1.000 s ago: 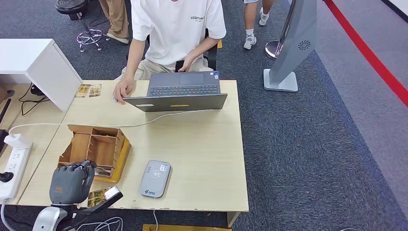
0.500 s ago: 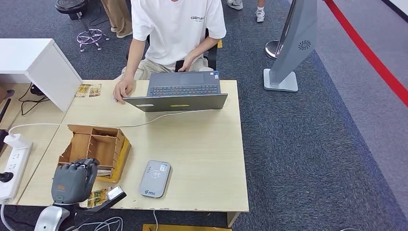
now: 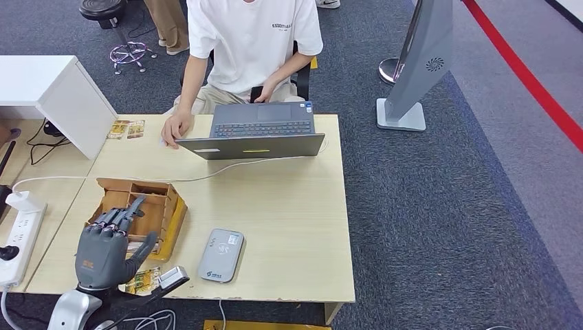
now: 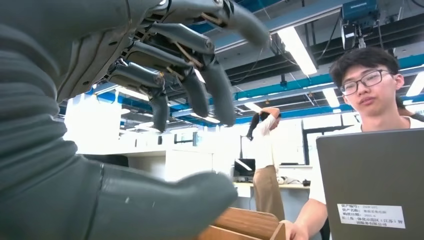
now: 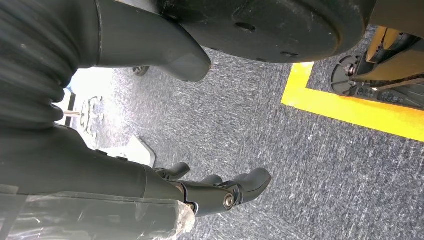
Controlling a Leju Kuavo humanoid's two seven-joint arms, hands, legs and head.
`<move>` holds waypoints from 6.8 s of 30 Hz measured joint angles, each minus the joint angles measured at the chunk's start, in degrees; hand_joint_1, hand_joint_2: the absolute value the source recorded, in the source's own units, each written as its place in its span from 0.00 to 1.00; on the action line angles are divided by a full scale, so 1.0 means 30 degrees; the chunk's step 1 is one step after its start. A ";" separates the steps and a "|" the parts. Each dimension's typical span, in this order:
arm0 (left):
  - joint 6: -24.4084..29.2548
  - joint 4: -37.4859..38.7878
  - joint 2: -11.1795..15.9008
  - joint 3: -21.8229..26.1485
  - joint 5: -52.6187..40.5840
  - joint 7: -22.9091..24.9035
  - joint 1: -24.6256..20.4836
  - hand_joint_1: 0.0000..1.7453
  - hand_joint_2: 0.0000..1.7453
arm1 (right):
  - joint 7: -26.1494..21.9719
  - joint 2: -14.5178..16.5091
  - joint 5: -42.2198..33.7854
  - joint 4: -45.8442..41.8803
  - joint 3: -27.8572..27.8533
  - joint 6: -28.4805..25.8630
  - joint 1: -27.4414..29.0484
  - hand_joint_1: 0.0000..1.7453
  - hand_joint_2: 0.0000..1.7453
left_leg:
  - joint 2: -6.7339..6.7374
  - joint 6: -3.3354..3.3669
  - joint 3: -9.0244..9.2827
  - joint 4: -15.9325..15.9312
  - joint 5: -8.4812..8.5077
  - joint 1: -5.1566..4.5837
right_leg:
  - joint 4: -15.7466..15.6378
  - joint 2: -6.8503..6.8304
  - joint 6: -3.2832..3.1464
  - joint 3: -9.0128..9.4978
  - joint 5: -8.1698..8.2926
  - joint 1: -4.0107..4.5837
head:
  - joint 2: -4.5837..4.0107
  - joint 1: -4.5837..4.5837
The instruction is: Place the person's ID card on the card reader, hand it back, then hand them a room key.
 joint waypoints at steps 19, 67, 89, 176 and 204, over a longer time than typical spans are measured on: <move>-0.2179 0.0058 0.0610 -0.0772 0.0160 0.0998 0.0618 0.00 1.00 | -0.0009 0.0015 -0.0333 0.0000 -0.0102 -0.0131 0.0006 0.00 1.00 | 0.0003 0.0000 -0.0007 0.0000 -0.0002 0.0000 | 0.0000 0.0002 0.0000 -0.0004 -0.0001 0.0000 | 0.0000 0.0002; -0.0492 0.3455 0.1162 0.0747 0.1167 0.1202 0.1655 0.00 1.00 | 0.0022 0.0020 0.0007 0.0000 -0.0162 -0.0138 0.0007 0.00 1.00 | -0.0004 0.0000 -0.0011 0.0000 -0.0001 0.0001 | 0.0000 -0.0005 0.0001 0.0000 -0.0003 0.0000 | 0.0000 0.0000; -0.0111 0.5348 0.0306 0.1608 0.0774 -0.0064 0.0291 0.00 1.00 | 0.0051 0.0022 0.0343 0.0000 -0.0115 -0.0073 -0.0001 0.00 1.00 | -0.0003 0.0000 -0.0002 0.0000 0.0000 0.0000 | 0.0000 -0.0004 -0.0002 0.0001 0.0002 0.0000 | 0.0000 0.0000; -0.2953 1.4939 -0.2220 -0.2115 -0.2242 0.3823 -1.8244 0.00 1.00 | 0.0126 0.0066 0.0310 -0.0007 0.0031 0.0905 -0.0155 0.00 1.00 | -0.0018 -0.0029 -0.0114 0.0020 0.0210 0.0001 | -0.0001 -0.0007 -0.0069 -0.0115 0.0223 0.0006 | 0.0000 0.0000; -1.2861 0.0318 -0.2655 2.4584 2.1964 -0.5052 -0.1462 0.00 1.00 | -0.0483 0.0126 -0.0554 0.0002 -0.1007 -0.0033 0.0397 0.00 1.00 | 0.0241 -0.0074 -0.0011 -0.0064 -0.0015 0.0027 | 0.0010 0.0237 -0.0088 -0.0093 0.0025 0.0027 | 0.0000 -0.0033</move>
